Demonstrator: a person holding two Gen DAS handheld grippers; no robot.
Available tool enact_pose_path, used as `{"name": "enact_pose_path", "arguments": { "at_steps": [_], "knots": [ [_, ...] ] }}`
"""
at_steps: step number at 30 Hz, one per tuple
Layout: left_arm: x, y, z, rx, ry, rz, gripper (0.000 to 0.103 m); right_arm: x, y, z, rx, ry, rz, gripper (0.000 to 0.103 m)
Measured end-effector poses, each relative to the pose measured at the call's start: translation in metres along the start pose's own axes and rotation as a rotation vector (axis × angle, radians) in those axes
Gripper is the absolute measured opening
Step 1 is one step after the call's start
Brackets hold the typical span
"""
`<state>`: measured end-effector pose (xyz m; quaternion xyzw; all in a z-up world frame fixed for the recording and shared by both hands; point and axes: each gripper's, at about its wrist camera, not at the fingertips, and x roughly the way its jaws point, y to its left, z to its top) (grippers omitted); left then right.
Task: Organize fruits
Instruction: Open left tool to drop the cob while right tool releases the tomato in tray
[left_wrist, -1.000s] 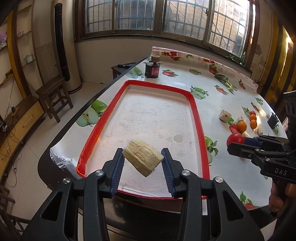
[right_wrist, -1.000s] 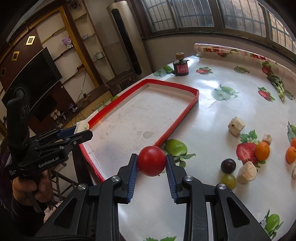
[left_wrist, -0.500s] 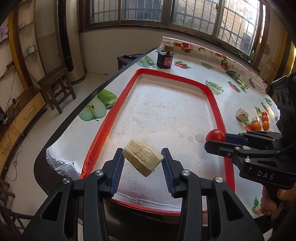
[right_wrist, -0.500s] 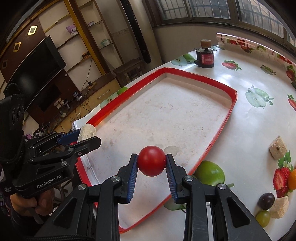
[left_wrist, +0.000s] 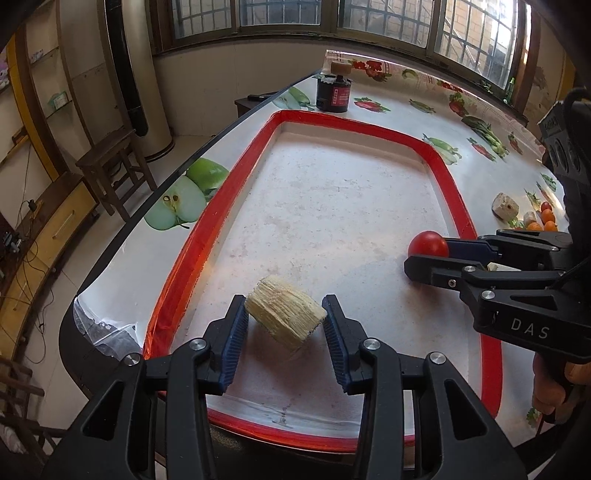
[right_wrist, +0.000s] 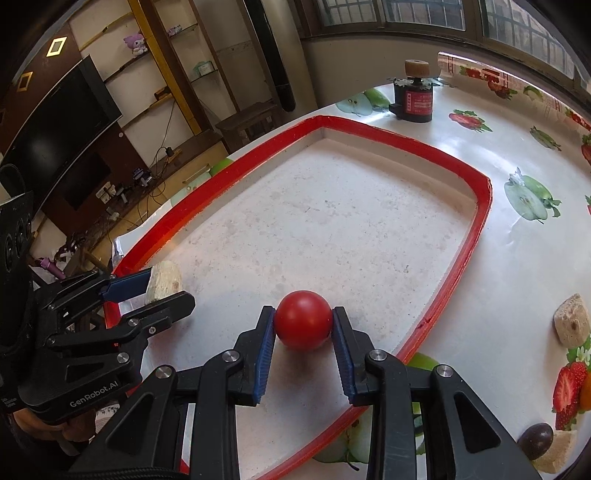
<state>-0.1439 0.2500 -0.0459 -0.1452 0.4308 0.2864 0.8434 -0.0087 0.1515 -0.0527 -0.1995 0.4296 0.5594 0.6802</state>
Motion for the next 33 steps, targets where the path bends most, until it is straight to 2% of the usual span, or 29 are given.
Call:
{"name": "enact_pose_path", "arguments": {
  "at_steps": [3, 4, 7, 18, 25, 29, 33],
  "knots": [
    [-0.001, 0.001, 0.001, -0.013, 0.007, 0.005, 0.048, -0.001, 0.002, 0.0, -0.007, 0.004, -0.006, 0.034],
    [-0.002, 0.003, 0.001, -0.024, 0.007, 0.008, 0.053, -0.003, 0.002, 0.0, -0.008, -0.001, -0.006, 0.04],
    [-0.008, 0.008, 0.001, -0.049, 0.0, 0.003, 0.054, -0.011, 0.003, -0.001, -0.013, -0.021, -0.018, 0.057],
    [-0.028, 0.002, -0.001, -0.048, -0.025, 0.011, 0.054, -0.049, 0.001, -0.008, 0.004, -0.079, 0.003, 0.058],
    [-0.041, -0.005, -0.002, -0.043, -0.041, 0.007, 0.054, -0.069, -0.001, -0.019, 0.009, -0.108, 0.003, 0.063],
    [-0.049, -0.012, -0.002, -0.035, -0.056, 0.005, 0.062, -0.082, -0.004, -0.027, 0.015, -0.126, -0.004, 0.063],
    [-0.055, -0.02, -0.002, -0.021, -0.069, -0.002, 0.062, -0.096, -0.011, -0.037, 0.032, -0.142, -0.012, 0.064]
  ]
}}
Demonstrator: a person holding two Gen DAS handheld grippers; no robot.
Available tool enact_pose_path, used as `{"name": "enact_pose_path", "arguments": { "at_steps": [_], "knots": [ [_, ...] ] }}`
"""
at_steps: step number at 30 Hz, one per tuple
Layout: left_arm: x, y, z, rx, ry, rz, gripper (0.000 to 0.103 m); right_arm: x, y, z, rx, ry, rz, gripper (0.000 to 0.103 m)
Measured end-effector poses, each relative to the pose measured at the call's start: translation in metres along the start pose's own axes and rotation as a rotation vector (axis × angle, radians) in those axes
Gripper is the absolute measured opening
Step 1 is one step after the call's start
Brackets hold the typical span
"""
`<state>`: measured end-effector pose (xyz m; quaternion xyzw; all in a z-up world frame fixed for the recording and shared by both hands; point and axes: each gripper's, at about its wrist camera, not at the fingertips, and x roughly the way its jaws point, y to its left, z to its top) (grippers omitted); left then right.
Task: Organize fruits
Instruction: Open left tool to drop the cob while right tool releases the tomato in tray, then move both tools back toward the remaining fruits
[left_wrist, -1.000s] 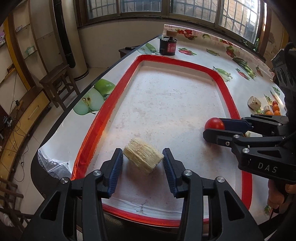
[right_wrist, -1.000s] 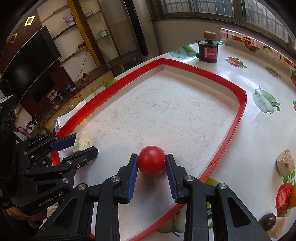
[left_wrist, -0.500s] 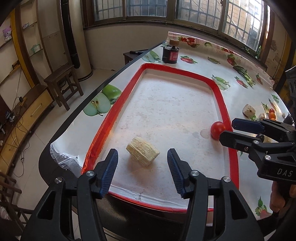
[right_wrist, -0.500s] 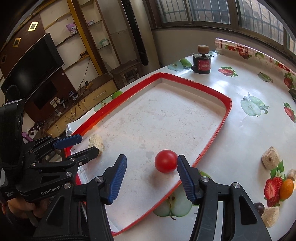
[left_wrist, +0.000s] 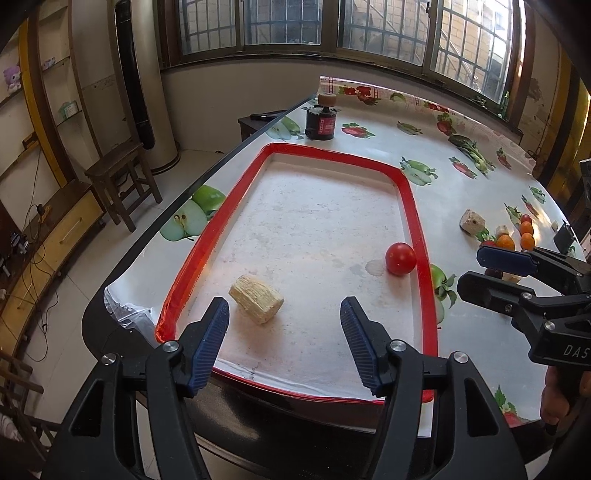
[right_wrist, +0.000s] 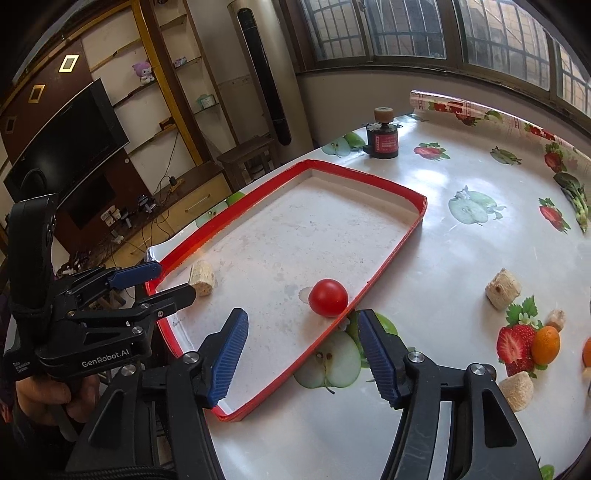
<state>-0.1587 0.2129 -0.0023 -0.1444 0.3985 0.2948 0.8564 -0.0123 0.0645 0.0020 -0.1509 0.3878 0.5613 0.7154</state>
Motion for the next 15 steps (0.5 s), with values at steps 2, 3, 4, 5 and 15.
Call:
{"name": "enact_pose_path", "arguments": {
  "at_steps": [2, 3, 4, 5, 15],
  "knots": [
    [-0.002, -0.005, 0.0, 0.009, -0.003, -0.003, 0.062, -0.007, -0.004, -0.004, 0.008, -0.007, -0.008, 0.064],
    [-0.004, -0.008, 0.0, 0.013, -0.005, -0.006, 0.062, -0.011, -0.007, -0.006, 0.012, -0.011, -0.011, 0.064],
    [-0.004, -0.011, 0.001, 0.017, -0.007, -0.008, 0.062, -0.015, -0.01, -0.009, 0.017, -0.015, -0.015, 0.064],
    [-0.005, -0.013, 0.001, 0.021, -0.007, -0.01, 0.062, -0.018, -0.012, -0.011, 0.022, -0.019, -0.02, 0.064],
    [-0.01, -0.044, -0.001, 0.071, -0.007, -0.042, 0.062, -0.055, -0.048, -0.039, 0.089, -0.047, -0.085, 0.068]
  ]
}}
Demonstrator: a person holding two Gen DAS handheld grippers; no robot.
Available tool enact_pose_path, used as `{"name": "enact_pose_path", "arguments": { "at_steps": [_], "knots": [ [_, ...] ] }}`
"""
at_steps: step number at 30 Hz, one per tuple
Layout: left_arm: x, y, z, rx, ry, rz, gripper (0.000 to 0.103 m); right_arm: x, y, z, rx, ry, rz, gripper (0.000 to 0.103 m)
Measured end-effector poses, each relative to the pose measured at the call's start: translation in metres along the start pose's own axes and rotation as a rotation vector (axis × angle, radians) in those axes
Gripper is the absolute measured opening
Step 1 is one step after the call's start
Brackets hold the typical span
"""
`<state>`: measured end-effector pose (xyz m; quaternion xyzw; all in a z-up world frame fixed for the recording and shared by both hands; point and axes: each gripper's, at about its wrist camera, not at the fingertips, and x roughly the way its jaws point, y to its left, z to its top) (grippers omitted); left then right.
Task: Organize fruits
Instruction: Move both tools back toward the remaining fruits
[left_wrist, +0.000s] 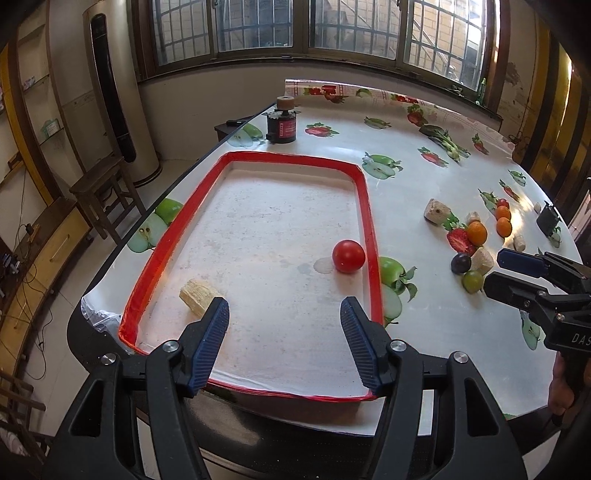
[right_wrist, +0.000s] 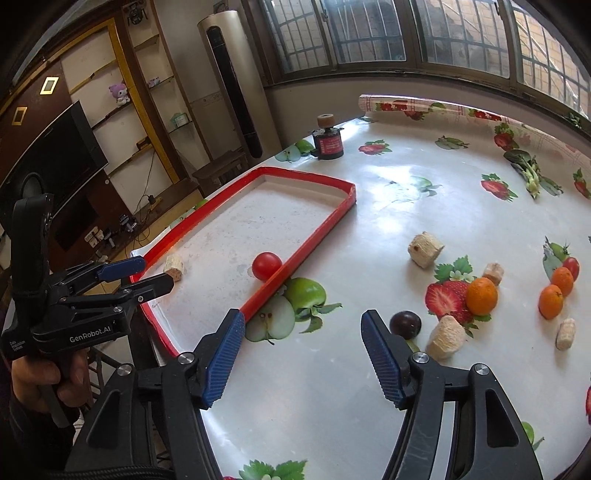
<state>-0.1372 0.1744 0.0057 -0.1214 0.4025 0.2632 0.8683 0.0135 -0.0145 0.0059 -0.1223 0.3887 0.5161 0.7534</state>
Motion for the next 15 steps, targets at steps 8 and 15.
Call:
{"name": "enact_pose_path", "arguments": {
  "at_steps": [8, 15],
  "knots": [
    [0.0, -0.025, 0.001, 0.031, 0.004, -0.037, 0.062, -0.025, -0.038, -0.018, 0.063, -0.007, -0.067, 0.068],
    [0.001, -0.054, 0.002, 0.068, 0.014, -0.085, 0.062, -0.047, -0.066, -0.031, 0.11, -0.03, -0.12, 0.069]
  ]
}}
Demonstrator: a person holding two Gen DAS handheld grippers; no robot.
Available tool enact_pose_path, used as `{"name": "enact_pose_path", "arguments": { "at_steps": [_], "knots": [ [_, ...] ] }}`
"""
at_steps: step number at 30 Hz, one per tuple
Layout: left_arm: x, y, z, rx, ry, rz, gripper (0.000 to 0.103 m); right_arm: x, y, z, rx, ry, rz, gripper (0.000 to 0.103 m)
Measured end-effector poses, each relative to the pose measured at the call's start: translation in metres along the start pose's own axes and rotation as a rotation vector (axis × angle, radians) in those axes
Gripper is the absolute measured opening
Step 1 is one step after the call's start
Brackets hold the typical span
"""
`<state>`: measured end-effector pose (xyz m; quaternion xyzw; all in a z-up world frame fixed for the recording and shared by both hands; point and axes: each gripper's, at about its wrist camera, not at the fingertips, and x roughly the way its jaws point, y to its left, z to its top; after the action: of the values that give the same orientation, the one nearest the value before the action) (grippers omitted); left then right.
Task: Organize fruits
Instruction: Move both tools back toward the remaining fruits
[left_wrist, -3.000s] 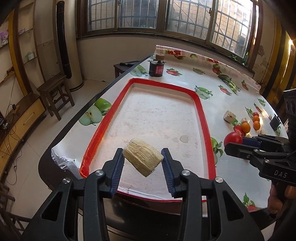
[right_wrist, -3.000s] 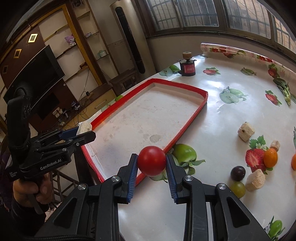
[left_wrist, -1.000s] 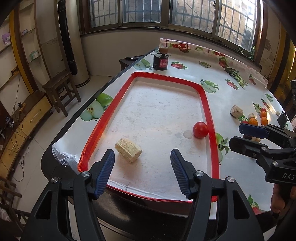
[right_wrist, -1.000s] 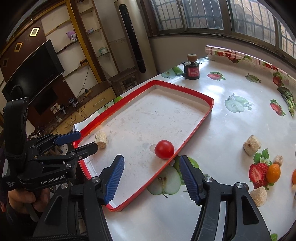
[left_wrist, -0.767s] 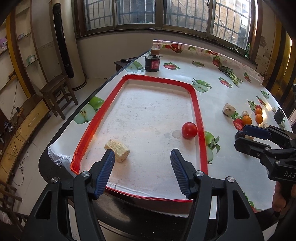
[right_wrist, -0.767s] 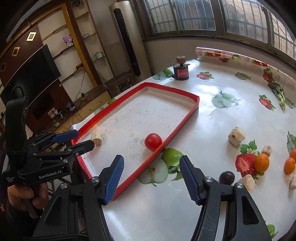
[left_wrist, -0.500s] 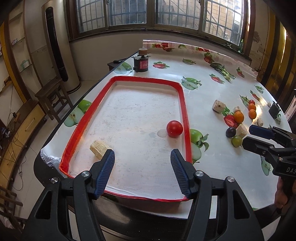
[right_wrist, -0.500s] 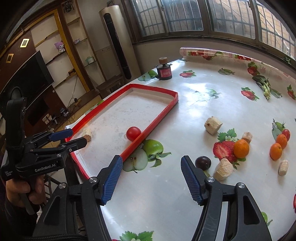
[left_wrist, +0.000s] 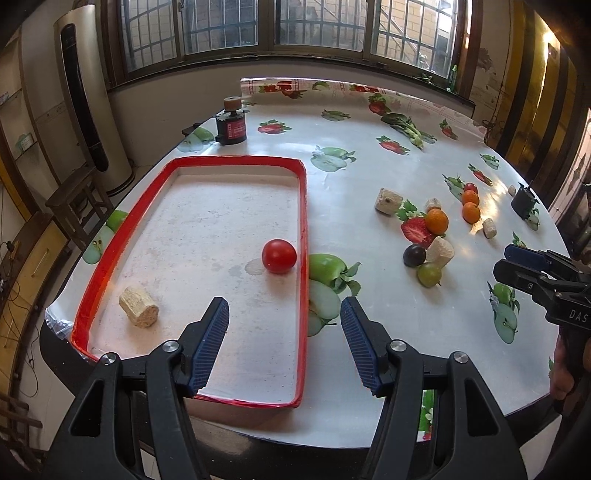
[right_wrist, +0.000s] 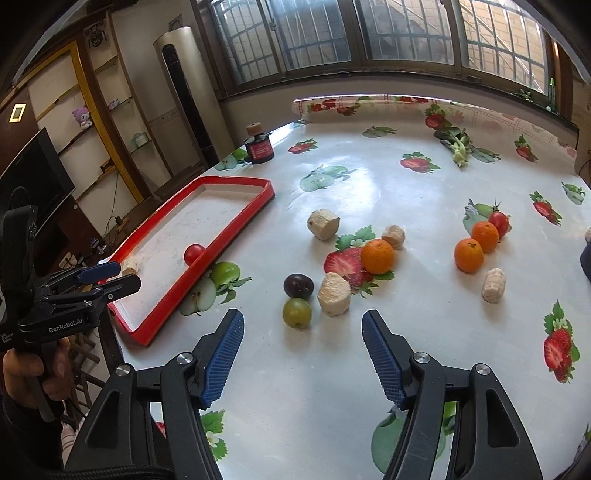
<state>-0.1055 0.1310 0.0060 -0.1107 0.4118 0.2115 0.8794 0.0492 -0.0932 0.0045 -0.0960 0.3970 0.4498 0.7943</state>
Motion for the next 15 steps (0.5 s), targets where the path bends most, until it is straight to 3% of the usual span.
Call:
{"name": "enact_pose_path", "arguments": {
  "at_steps": [15],
  "knots": [
    [0.012, -0.052, 0.004, 0.087, 0.024, -0.07, 0.062, -0.017, -0.056, -0.02, 0.114, -0.009, -0.078, 0.069]
  ]
}}
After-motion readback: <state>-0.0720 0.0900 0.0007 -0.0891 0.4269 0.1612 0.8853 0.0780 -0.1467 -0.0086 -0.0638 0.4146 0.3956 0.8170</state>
